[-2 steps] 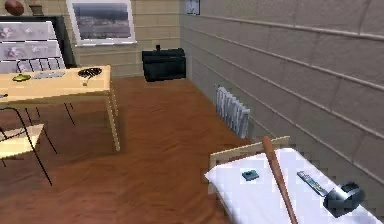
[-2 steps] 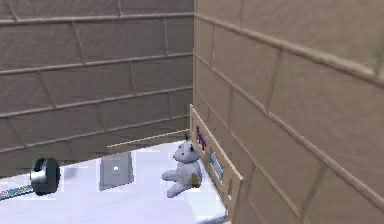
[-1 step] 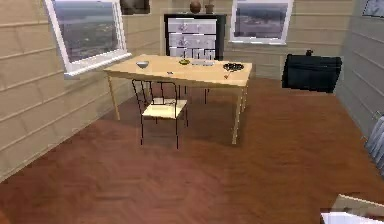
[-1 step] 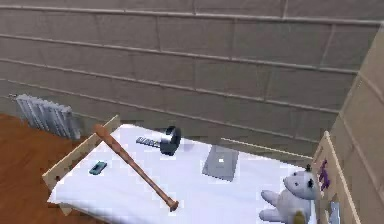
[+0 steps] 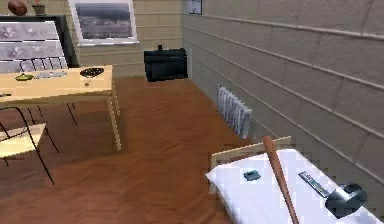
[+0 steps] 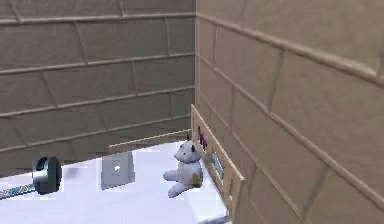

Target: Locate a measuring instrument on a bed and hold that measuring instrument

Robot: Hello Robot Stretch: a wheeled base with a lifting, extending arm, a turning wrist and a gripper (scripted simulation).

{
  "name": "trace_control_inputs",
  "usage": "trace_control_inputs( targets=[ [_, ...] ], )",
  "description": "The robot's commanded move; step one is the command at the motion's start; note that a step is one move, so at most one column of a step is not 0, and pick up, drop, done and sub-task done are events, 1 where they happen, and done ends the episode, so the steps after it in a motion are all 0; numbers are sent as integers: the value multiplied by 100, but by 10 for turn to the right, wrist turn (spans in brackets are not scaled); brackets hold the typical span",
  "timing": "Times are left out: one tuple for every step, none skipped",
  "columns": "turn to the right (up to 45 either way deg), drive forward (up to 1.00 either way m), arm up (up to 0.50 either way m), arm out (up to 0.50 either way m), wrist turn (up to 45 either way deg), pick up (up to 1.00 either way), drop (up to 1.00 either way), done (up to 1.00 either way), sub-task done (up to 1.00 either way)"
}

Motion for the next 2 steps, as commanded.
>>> trace_control_inputs(
  targets=[
    [0,65,0,0,0,0,0,0,0],
    [-90,0,0,0,0,0,0,0,0]
  ],
)
